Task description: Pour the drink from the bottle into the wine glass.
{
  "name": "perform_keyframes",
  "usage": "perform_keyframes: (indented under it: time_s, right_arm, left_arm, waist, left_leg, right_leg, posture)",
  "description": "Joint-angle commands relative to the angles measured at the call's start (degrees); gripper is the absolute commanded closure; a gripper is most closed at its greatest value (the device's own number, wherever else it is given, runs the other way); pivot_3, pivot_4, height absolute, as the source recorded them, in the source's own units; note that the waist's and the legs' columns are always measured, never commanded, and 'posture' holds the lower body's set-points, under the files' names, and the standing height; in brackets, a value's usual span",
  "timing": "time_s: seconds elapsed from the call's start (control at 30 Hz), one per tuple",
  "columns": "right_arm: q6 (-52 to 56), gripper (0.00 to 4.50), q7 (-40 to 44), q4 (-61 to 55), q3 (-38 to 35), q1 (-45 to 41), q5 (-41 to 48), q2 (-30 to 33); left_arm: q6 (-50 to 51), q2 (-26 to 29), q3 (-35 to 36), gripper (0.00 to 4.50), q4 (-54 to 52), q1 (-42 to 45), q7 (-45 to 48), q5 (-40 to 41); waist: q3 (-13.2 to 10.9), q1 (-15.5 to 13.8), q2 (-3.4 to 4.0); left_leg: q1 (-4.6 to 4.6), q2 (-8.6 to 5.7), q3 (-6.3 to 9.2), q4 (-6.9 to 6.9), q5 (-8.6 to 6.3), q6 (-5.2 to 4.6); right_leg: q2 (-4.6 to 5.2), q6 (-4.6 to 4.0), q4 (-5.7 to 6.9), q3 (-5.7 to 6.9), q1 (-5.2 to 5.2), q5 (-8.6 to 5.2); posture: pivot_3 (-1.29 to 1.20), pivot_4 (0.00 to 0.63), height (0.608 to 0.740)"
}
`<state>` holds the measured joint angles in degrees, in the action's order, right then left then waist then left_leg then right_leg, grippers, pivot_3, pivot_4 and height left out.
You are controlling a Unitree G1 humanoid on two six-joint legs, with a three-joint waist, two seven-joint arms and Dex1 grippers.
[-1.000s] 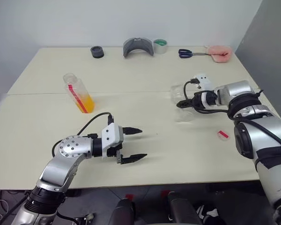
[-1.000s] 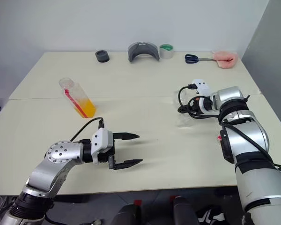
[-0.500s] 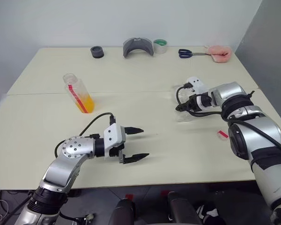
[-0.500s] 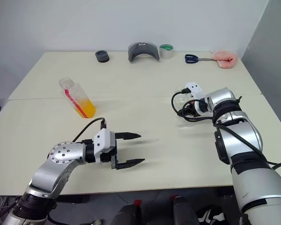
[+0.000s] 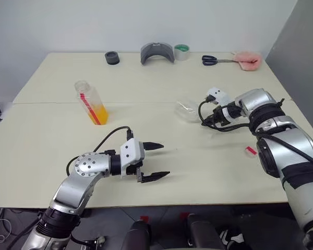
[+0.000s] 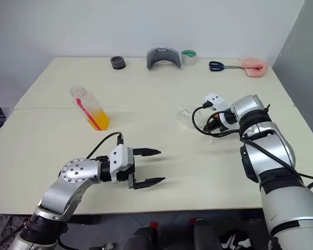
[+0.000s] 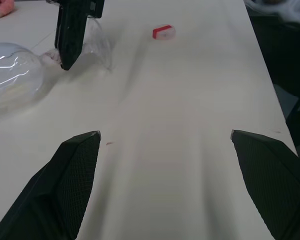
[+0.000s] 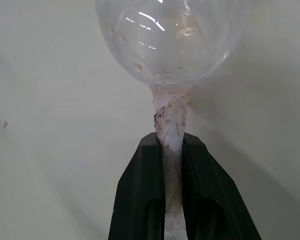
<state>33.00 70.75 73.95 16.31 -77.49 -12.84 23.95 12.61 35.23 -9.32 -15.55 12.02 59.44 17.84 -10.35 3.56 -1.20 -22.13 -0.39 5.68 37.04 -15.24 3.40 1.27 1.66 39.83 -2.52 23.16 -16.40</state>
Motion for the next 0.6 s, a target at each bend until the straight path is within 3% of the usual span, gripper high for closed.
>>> perform_keyframes:
  time_s: [0.03, 0.23, 0.43, 0.6]
  right_arm:
    - [0.5, 4.37, 7.7, -3.3, 3.5, 1.5, -2.7, 3.1]
    - [6.6, 4.37, 15.2, -15.8, 5.8, 7.5, -1.8, 6.6]
    - [11.6, 4.37, 14.7, -25.1, 6.5, 12.7, -0.6, 7.8]
    - [12.3, 4.37, 13.7, -26.2, 6.7, 13.4, -0.1, 7.2]
  left_arm:
    - [1.6, -0.4, -0.2, 0.00, -3.1, 1.1, 0.6, 2.3]
    - [2.8, -0.7, -0.4, 0.00, -2.3, 2.9, 1.7, 2.8]
    - [2.1, -1.0, -1.6, 0.00, -0.9, 4.1, 2.9, 1.8]
    - [2.4, -0.9, -2.0, 0.00, -1.1, 4.0, 3.2, 1.8]
  waist:
    - [0.0, -0.3, 0.00]
    - [0.0, -0.3, 0.02]
    - [0.0, -0.3, 0.01]
    - [0.0, -0.3, 0.01]
  left_leg:
    - [-0.01, 0.00, -0.01, 0.00, 0.00, 0.00]
    - [-0.02, 0.01, 0.00, 0.00, 0.00, 0.00]
    - [0.00, 0.03, 0.02, 0.01, 0.00, 0.00]
    - [0.01, 0.04, 0.02, 0.01, 0.00, 0.00]
  right_leg:
    - [0.01, 0.00, -0.01, -0.01, 0.01, 0.00]
    - [-0.01, 0.00, -0.01, 0.01, 0.02, 0.00]
    - [-0.02, 0.00, 0.00, 0.03, 0.01, 0.00]
    - [-0.05, 0.00, 0.00, 0.02, 0.01, 0.00]
  posture:
    - [0.00, 0.150, 0.740]
    - [0.00, 0.150, 0.740]
    - [0.00, 0.150, 0.740]
    - [0.00, 0.150, 0.740]
